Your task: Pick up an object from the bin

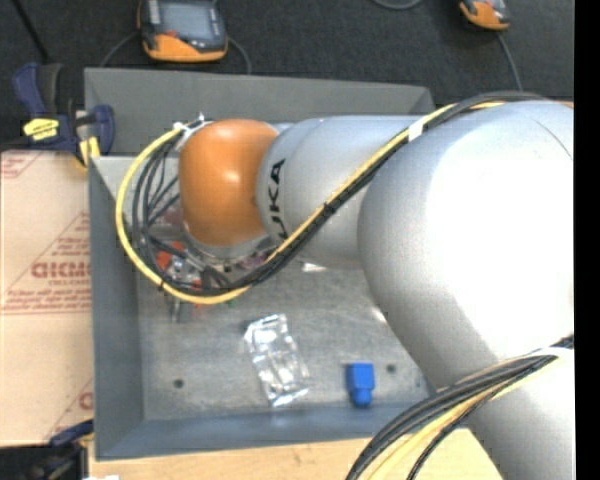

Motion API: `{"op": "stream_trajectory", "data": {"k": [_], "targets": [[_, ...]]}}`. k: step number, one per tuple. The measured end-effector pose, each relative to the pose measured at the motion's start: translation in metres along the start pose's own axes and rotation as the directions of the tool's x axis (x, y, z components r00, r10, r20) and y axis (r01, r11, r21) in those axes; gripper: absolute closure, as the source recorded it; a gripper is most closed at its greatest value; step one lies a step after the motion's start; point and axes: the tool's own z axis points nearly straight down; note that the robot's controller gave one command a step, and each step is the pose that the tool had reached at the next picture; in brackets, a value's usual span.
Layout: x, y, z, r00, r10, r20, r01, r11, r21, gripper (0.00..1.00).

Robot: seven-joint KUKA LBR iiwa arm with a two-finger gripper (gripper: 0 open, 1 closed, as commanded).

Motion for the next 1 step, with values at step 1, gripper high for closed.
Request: {"op": "stream_trajectory", "data": {"k": [1], "targets": [[-0.0421,0.0037,-0.1367,1.000,0.020,0.010,-0.020,1.000,-0.002,1.00]]}}
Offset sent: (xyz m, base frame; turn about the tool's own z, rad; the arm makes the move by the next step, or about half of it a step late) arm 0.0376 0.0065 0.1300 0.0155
